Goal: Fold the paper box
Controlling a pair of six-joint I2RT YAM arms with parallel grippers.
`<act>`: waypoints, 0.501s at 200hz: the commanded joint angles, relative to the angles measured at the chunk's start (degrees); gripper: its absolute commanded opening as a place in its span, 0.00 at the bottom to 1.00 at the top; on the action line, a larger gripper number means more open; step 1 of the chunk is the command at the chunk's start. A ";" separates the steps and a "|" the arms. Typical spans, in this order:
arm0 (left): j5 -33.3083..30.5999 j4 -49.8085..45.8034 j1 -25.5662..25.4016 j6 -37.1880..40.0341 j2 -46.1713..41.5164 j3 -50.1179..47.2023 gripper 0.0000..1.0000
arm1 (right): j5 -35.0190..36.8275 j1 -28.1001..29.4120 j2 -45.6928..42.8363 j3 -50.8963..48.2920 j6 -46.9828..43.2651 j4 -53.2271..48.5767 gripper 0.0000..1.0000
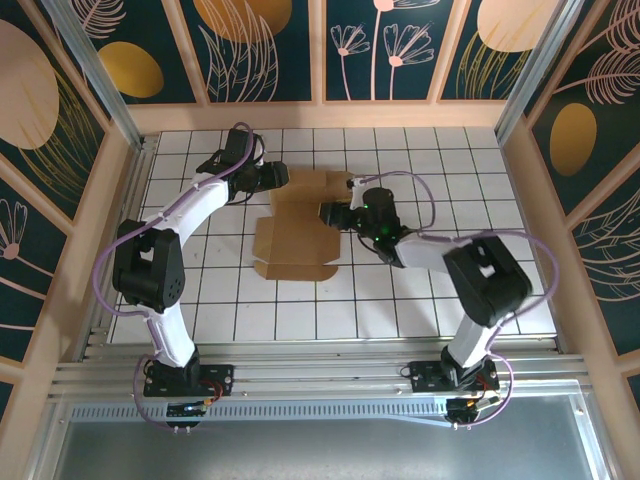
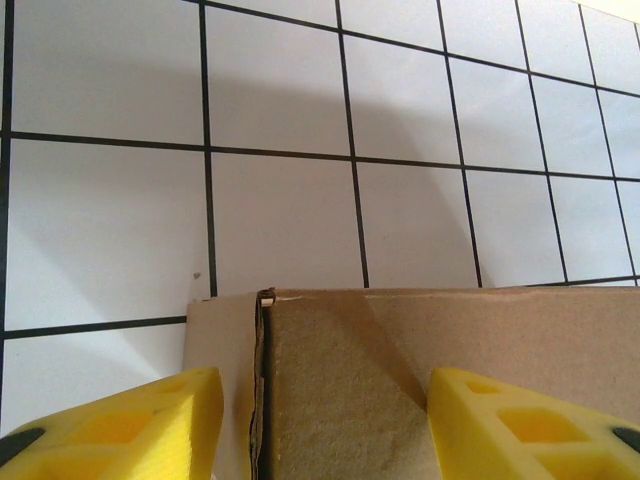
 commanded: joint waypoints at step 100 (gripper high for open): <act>1.16 -1.99 -0.20 -1.08 1.66 0.97 0.55 | -27.48 -17.51 17.68 39.99 -8.48 -42.42 0.67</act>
